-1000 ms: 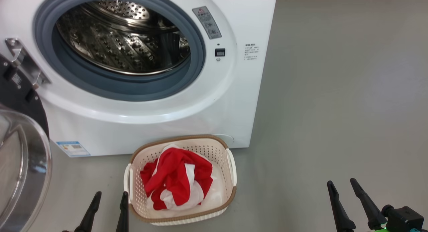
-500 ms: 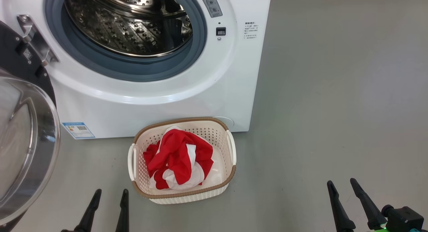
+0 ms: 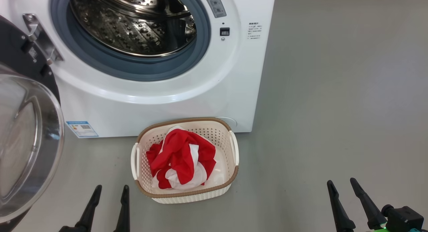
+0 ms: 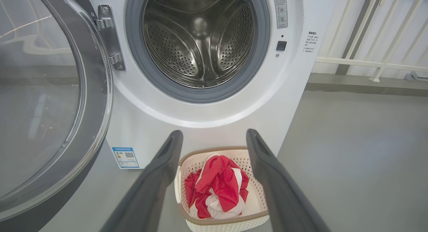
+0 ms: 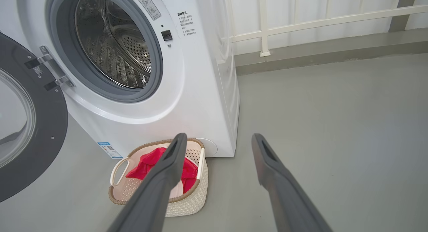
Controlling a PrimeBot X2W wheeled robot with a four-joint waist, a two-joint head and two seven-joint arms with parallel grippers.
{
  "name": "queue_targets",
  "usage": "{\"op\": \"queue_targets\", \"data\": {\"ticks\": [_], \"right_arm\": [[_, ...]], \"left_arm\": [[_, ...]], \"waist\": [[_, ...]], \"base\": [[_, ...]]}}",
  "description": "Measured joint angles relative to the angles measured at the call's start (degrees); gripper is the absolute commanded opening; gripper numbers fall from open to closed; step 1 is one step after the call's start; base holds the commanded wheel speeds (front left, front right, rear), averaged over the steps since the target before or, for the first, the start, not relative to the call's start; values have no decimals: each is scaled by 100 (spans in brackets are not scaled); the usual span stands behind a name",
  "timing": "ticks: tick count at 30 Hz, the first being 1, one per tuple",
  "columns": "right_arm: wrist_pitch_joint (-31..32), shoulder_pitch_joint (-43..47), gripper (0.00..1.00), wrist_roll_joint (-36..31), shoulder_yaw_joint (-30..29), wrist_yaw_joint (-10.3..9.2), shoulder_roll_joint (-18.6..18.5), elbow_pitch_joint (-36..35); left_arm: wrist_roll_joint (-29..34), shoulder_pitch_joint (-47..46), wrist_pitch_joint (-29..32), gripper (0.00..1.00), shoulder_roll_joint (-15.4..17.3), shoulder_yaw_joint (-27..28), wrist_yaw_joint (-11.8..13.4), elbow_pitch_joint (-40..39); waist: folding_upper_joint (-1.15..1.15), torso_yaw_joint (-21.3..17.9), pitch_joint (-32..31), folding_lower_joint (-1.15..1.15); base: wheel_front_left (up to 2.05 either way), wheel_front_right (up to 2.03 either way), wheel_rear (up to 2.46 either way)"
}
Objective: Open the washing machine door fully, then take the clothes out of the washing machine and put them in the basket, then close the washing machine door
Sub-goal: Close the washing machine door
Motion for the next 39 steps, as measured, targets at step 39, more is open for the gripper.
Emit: {"op": "queue_targets", "data": {"ticks": [39], "right_arm": [[0, 63, 100, 20, 867, 0, -259, 135]], "left_arm": [[-1170, 405, 0, 100, 19, -657, 755, -54]], "waist": [[0, 2662, -320, 0]], "base": [[0, 0, 0]]}}
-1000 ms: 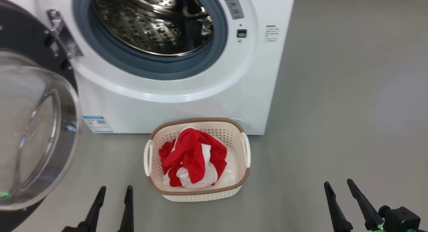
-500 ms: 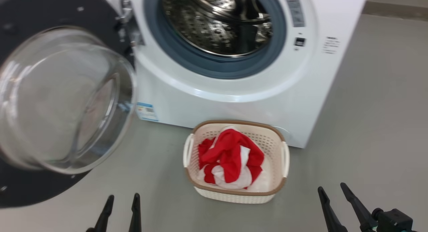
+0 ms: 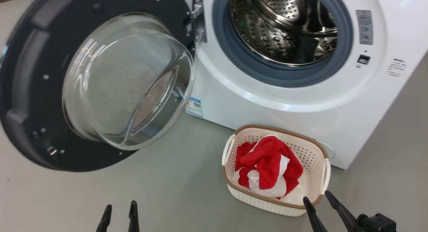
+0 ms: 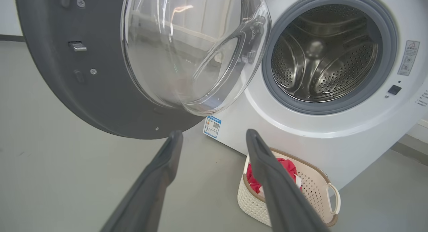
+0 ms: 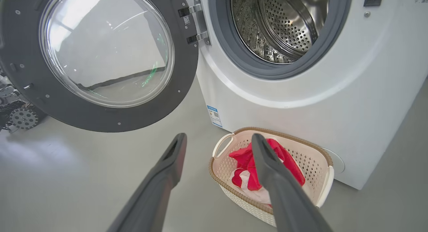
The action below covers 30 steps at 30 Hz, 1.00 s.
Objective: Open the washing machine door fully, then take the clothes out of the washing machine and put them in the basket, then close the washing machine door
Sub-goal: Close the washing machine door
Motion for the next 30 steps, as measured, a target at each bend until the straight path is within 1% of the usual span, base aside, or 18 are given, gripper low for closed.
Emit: {"op": "queue_targets", "data": {"ticks": [3, 7, 15, 16, 17, 18, 19, 24, 28, 30], "right_arm": [[0, -142, 100, 42, 111, 0, -78, 42], [0, -239, 100, 79, 211, 0, -94, 93], [0, -242, 100, 90, 278, 0, -109, 116], [0, -242, 100, 90, 270, 0, -108, 116], [0, -242, 100, 90, 253, 0, -105, 116], [0, -242, 100, 90, 231, 0, -102, 116], [0, -242, 100, 90, 204, 0, -99, 116], [0, -233, 100, 89, 114, 0, -42, 105], [0, -204, 100, 79, 48, 0, -2, 91], [0, -203, 100, 73, 9, 0, 9, 88]], "left_arm": [[-121, 20, 0, 100, 0, -4, 69, -93], [-199, 132, 1, 100, 0, -19, 182, -182], [-233, 134, 0, 100, 0, -41, 201, -248], [-236, 133, 0, 87, 0, -41, 197, -248], [-241, 132, 0, 59, 0, -40, 180, -250], [-241, 129, 0, 28, 1, -38, 175, -256], [-241, 126, 0, 0, 0, -34, 166, -266], [-211, -81, 0, 0, -2, 181, -11, -465], [-2, -693, 0, 0, -11, 682, -240, -829], [224, -1095, -1, 0, -20, 994, -392, -1099]], "waist": [[0, 101, 33, 0], [0, 152, 76, 0], [0, 151, 96, 0], [0, 146, 93, 0], [0, 141, 90, 0], [0, 137, 89, 0], [0, 132, 85, 0], [0, 110, 79, 0], [0, 105, 111, 0], [0, 105, 125, 0]], "base": [[0, 0, 0], [0, 0, 0], [0, 0, 0], [0, 0, 0], [0, 0, 0], [0, 0, 0], [0, 0, 0], [0, 0, 0], [0, 0, 0], [0, 0, 0]]}}
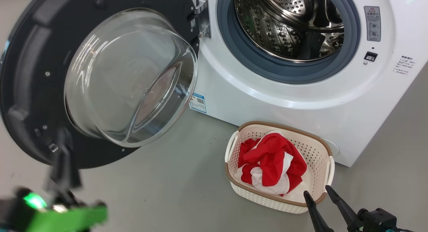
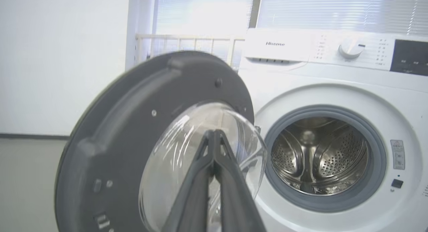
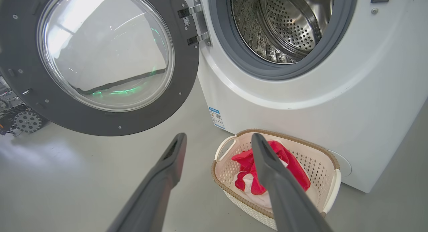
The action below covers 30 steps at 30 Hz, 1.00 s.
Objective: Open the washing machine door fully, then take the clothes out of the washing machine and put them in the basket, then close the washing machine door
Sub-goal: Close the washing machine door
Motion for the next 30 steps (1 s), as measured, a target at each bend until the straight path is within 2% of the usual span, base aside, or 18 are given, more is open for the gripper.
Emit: {"op": "queue_targets", "data": {"ticks": [4, 8, 11, 14, 18, 22, 26, 30], "right_arm": [[0, 2, 100, -1, -46, 0, 69, -4], [0, 3, 100, -36, -94, 0, 126, -22], [0, 3, 100, -41, -210, 0, 163, -59], [0, 3, 100, -62, -238, 0, 185, -88], [0, 3, 100, -90, -275, 0, 203, -98], [0, 3, 100, -90, -319, 0, 214, -107], [0, 3, 100, -97, -358, 0, 216, -127], [0, 3, 100, -122, -364, 0, 218, -170]], "left_arm": [[428, -828, -1, 0, 45, 570, -308, -457], [503, -1689, -7, 0, 427, 936, -449, -554], [403, -2329, -9, 0, 710, 1147, -492, -470], [18, -2899, -10, 0, 990, 1348, -493, -81], [-584, -3455, -18, 0, 1415, 1432, -493, 697], [-1471, -3834, 22, 0, 1748, 1513, -494, 2039], [-2496, -4306, 701, 0, 2034, 1744, -494, 3475], [-3093, -4504, 1484, 0, 2273, 1779, -494, 4504]], "waist": [[0, -4, 15, 0], [0, 0, 73, 0], [0, 2, 122, 0], [0, -14, 177, 0], [0, -80, 218, 0], [0, -128, 219, 0], [0, -161, 192, 0], [0, -198, 176, 0]], "base": [[0, 0, 0], [0, 0, 0], [0, 0, 0], [0, 0, 0], [0, 0, 0], [0, 0, 0], [0, 0, 0], [0, 0, 0]]}}
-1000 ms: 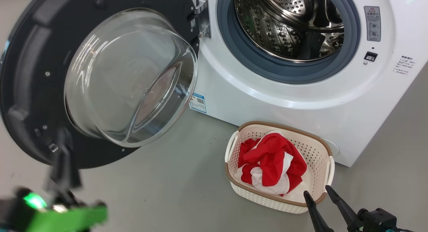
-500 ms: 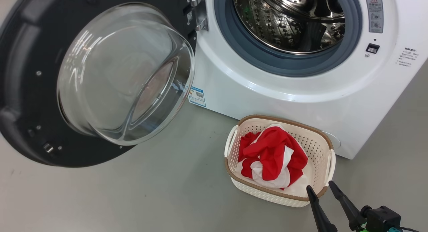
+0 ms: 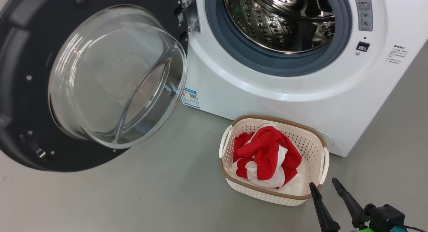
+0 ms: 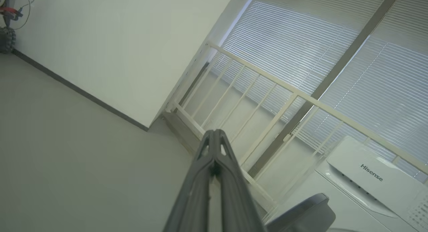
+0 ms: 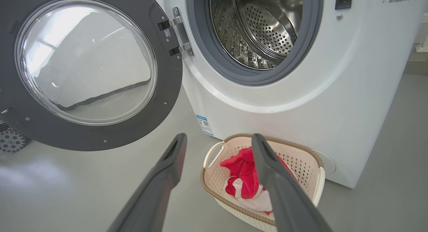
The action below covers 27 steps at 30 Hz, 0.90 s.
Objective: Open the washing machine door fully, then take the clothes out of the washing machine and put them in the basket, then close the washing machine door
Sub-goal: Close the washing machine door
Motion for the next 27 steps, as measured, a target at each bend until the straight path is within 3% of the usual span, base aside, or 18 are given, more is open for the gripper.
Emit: {"op": "queue_targets", "data": {"ticks": [7, 11, 17, 27], "right_arm": [[0, 1, 100, -19, 16, 0, -5, -55], [0, 1, 100, -19, 36, 0, -18, -55], [0, 1, 100, -19, 41, 0, -35, -54], [0, 1, 100, -19, 12, 0, -23, -53]], "left_arm": [[-743, -49, 1194, 0, 179, -120, 1, 1076], [-950, -41, 1753, 0, 256, -316, 1, 1294], [-1268, 220, 2430, 0, 297, -644, 1, 1305], [-1677, 693, 2967, 0, 521, -1100, 4, 656]], "waist": [[0, -73, 23, 0], [0, -135, 60, 0], [0, -208, 97, 0], [0, -233, 68, 0]], "base": [[0, 0, 0], [0, 0, 0], [0, 0, 0], [0, 0, 0]]}}
